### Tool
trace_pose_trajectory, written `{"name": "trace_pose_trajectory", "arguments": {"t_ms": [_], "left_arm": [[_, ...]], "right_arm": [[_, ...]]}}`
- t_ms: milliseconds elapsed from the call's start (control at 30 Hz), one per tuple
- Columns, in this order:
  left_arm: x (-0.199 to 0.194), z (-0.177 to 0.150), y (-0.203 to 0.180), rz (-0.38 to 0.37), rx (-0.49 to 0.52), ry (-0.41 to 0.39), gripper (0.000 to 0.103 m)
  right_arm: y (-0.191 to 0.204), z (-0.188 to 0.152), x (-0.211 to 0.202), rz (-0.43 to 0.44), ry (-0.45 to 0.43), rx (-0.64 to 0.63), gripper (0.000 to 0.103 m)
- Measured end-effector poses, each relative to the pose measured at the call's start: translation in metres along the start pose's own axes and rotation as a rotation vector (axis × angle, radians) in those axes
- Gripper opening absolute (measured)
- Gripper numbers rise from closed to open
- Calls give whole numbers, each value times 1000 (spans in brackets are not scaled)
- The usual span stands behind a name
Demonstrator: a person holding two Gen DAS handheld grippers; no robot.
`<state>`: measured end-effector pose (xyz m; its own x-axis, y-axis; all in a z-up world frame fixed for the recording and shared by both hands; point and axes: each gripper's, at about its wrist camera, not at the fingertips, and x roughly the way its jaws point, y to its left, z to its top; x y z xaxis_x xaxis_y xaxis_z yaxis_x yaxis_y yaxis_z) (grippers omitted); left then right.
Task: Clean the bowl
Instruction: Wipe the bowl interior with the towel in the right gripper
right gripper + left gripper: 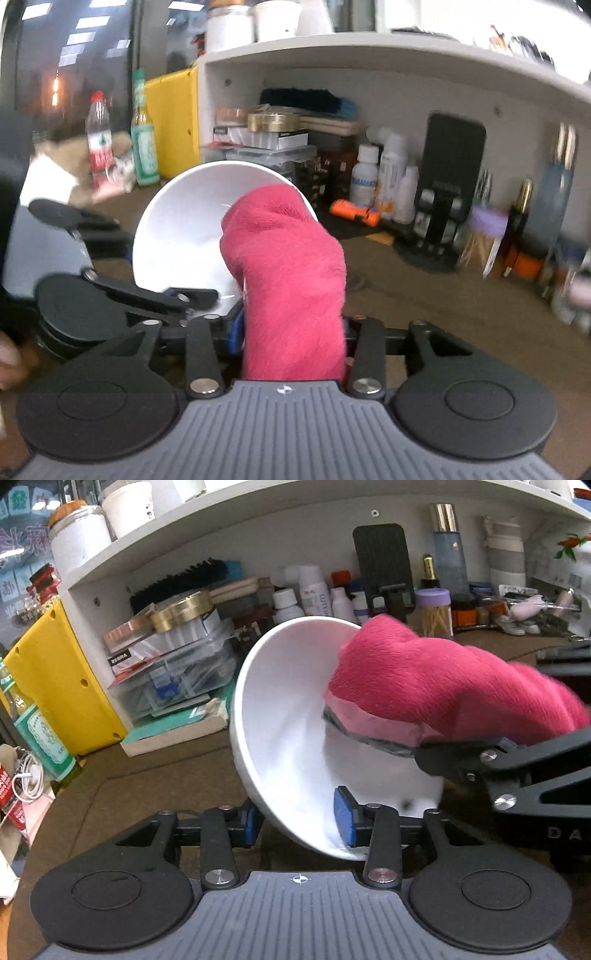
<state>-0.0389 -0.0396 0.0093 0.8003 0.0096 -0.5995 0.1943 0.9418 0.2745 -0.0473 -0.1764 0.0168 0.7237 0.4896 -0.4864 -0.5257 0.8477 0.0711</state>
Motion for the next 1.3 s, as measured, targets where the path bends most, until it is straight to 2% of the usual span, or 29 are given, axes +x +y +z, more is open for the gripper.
{"name": "trace_pose_trajectory", "arguments": {"t_ms": [33, 100, 200, 267, 300, 367, 433, 500, 567, 633, 700, 767, 800, 867, 1000, 1067, 1133, 1167, 1200, 1267, 1300], "left_arm": [[0, 0, 0, -2, -1, 2, 44], [0, 1, 2, -9, -6, 8, 44], [1, 1, 5, -17, -11, 11, 43], [0, 0, 4, -13, 14, 1, 41], [-1, -1, 4, -10, 20, -4, 37], [-2, 0, 5, -12, 29, -4, 34], [-3, 0, 7, -24, 47, -1, 34], [-3, 0, 7, -29, 62, 1, 34], [-3, 0, 7, -34, 69, 2, 34], [-1, 1, 10, -51, 67, 8, 34], [0, 4, 14, -69, 54, 17, 34], [1, 5, 15, -75, 57, 22, 34], [1, 5, 15, -72, 46, 22, 36], [3, 6, 11, -78, 13, 20, 39], [5, 8, -3, -65, -66, 12, 45], [4, 9, -9, -51, -119, 16, 53], [2, 7, -13, -39, -200, 21, 71], [1, 6, -15, -31, -235, 17, 73], [0, 5, -18, -19, -242, 8, 72], [-2, 3, -25, 4, -255, -8, 41], [-3, 2, -28, 15, -262, -17, 37]], "right_arm": [[-2, -2, 1, 17, -15, 10, 25], [0, -5, 1, 30, -50, 2, 20], [3, -7, -6, 152, -80, -2, 18], [1, -2, -5, 202, -1, 49, 18], [-9, 4, -1, 239, 48, 121, 18], [-29, 14, 13, 286, 141, 239, 19], [-48, 25, 29, 256, 192, 312, 19], [-51, 40, 34, 226, 177, 282, 19], [-41, 54, 29, 209, 121, 189, 19], [-25, 59, 16, 228, 43, 95, 20], [-21, 57, 10, 217, 21, 75, 20], [-38, 43, 18, 187, 57, 141, 20], [-49, 34, 23, 177, 75, 184, 19], [-71, 23, 28, 239, 86, 304, 19], [-85, 2, 38, 289, 89, 463, 19], [-90, -10, 42, 303, 86, 527, 19], [-96, -16, 41, 319, 80, 576, 19], [-99, -19, 41, 329, 77, 610, 19], [-100, -19, 42, 333, 77, 621, 19], [-99, -20, 37, 322, 57, 613, 20], [-97, -19, 33, 319, 40, 598, 20]]}}
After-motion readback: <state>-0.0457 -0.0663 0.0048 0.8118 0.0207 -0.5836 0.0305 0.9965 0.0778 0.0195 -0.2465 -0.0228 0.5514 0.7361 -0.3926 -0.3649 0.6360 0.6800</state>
